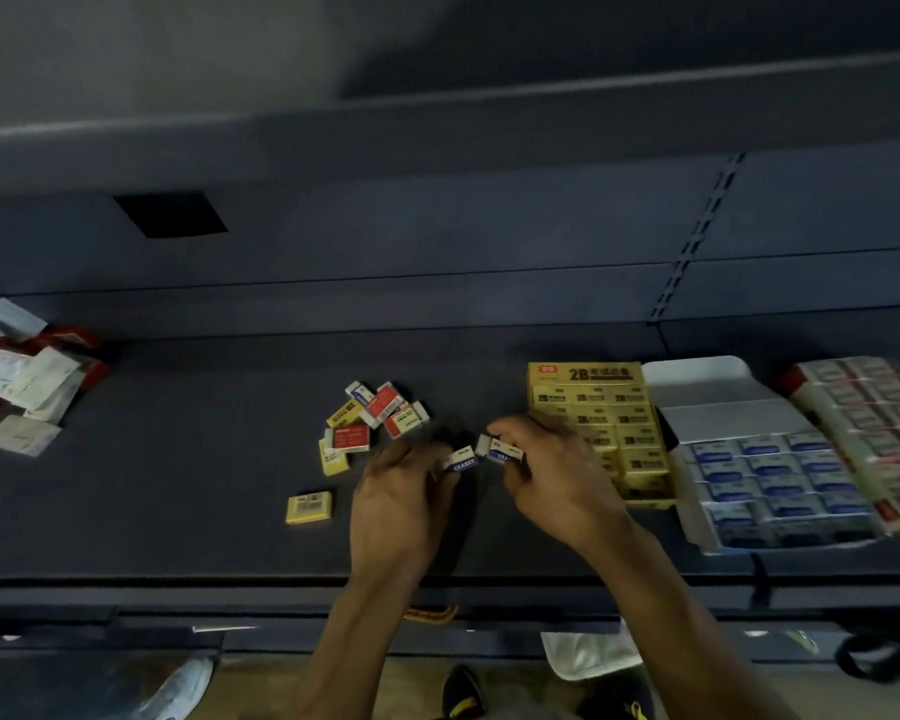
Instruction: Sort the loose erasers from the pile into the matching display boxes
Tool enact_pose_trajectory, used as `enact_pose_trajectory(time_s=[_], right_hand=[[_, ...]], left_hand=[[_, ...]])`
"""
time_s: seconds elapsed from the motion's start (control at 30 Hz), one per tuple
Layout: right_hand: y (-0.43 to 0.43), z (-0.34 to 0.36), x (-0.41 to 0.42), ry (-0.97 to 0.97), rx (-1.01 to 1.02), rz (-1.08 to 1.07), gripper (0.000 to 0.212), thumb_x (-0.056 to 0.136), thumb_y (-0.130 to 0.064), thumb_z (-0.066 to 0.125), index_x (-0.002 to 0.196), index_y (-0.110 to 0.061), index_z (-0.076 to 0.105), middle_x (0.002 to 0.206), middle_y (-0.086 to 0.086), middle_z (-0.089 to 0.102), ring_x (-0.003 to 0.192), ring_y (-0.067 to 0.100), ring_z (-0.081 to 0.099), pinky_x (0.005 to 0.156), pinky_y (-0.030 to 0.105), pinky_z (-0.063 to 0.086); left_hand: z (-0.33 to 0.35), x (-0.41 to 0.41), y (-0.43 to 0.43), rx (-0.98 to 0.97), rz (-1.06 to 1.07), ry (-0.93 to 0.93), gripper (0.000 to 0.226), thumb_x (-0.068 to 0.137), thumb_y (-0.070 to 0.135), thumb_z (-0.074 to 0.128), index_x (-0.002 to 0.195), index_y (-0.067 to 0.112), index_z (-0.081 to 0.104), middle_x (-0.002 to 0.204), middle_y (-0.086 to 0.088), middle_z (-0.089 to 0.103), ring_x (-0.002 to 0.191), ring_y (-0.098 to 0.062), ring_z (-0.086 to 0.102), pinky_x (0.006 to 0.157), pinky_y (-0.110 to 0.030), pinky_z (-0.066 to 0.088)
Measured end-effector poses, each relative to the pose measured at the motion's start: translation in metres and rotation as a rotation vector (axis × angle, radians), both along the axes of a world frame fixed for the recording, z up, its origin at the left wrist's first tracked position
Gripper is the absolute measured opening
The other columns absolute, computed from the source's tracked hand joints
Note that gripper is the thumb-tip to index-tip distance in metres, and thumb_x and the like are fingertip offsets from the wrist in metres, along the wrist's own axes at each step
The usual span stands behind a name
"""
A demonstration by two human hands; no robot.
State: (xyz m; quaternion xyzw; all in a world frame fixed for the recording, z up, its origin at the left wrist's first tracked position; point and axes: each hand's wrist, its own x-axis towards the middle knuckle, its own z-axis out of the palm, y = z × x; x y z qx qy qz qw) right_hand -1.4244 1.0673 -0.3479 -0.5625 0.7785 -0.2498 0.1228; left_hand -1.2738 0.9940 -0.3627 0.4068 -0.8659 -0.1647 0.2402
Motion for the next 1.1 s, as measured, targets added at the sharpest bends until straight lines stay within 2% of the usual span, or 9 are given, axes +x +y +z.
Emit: enact_pose_trajectory(time_s=[0.2,0.33,0.5,0.6,0.7,0.9,1.0,1.1], right_hand=[[0.031,0.004,-0.039,-0.018,-0.022,-0.066,0.035,0.082,-0.01,0.06,0.116,-0.02,0.061,0.114,0.001,0.061,0.103,0.019,0.058,0.08,0.029,0.048],[0.045,0.005,-0.057,-0.029,-0.021,-0.086,0.031,0.08,-0.01,0.063,0.108,-0.021,0.062,0.109,0.0,0.063,0.101,0.018,0.059,0.078,0.032,0.052],[0.056,0.002,-0.071,-0.039,-0.007,-0.069,0.029,0.078,-0.006,0.063,0.1,-0.025,0.064,0.104,-0.003,0.064,0.094,0.014,0.062,0.073,0.027,0.053],[0.058,0.0,-0.073,-0.007,0.036,-0.053,0.027,0.081,-0.006,0.061,0.103,-0.022,0.066,0.108,-0.003,0.064,0.1,0.013,0.06,0.076,0.021,0.048],[0.058,-0.003,-0.074,0.012,0.041,-0.034,0.029,0.08,-0.004,0.06,0.105,-0.018,0.066,0.111,-0.002,0.063,0.104,0.014,0.058,0.082,0.024,0.048],[0.055,-0.001,-0.074,-0.003,0.063,-0.041,0.032,0.083,-0.003,0.059,0.112,-0.016,0.066,0.119,-0.001,0.06,0.116,0.015,0.05,0.092,0.025,0.043],[0.054,0.0,-0.073,-0.02,0.062,-0.057,0.031,0.082,-0.002,0.061,0.11,-0.014,0.067,0.118,0.001,0.06,0.116,0.016,0.05,0.092,0.029,0.046],[0.054,-0.001,-0.072,-0.001,0.07,-0.04,0.027,0.081,-0.004,0.063,0.107,-0.012,0.067,0.116,0.003,0.061,0.115,0.019,0.051,0.091,0.032,0.048]], left_hand=[[0.004,-0.039,0.018,0.039,-0.095,0.009,0.021,0.075,0.013,0.076,0.093,0.02,0.07,0.085,-0.001,0.064,0.071,-0.016,0.063,0.059,-0.02,0.044],[0.005,-0.057,0.024,0.054,-0.157,-0.02,0.02,0.076,0.016,0.075,0.094,0.022,0.069,0.086,0.003,0.065,0.075,-0.012,0.061,0.062,-0.016,0.038],[0.001,-0.071,0.031,0.097,-0.221,-0.049,0.025,0.077,0.015,0.074,0.101,0.022,0.071,0.095,0.002,0.066,0.078,-0.013,0.064,0.064,-0.018,0.045],[-0.001,-0.075,0.031,0.088,-0.227,-0.057,0.025,0.074,0.012,0.076,0.099,0.018,0.072,0.095,-0.001,0.066,0.075,-0.016,0.065,0.062,-0.025,0.052],[-0.002,-0.079,0.03,0.07,-0.248,-0.062,0.024,0.071,0.008,0.078,0.094,0.016,0.073,0.091,-0.001,0.066,0.072,-0.018,0.065,0.059,-0.028,0.055],[-0.002,-0.083,0.031,0.048,-0.25,-0.07,0.022,0.071,0.01,0.079,0.09,0.016,0.072,0.087,-0.001,0.065,0.07,-0.02,0.064,0.056,-0.028,0.053],[0.0,-0.083,0.032,0.043,-0.233,-0.101,0.019,0.074,0.012,0.076,0.092,0.016,0.072,0.089,-0.002,0.064,0.074,-0.021,0.063,0.06,-0.029,0.052],[0.003,-0.079,0.028,0.044,-0.226,-0.104,0.019,0.073,0.009,0.076,0.091,0.016,0.073,0.09,-0.002,0.065,0.075,-0.021,0.063,0.062,-0.025,0.048]])
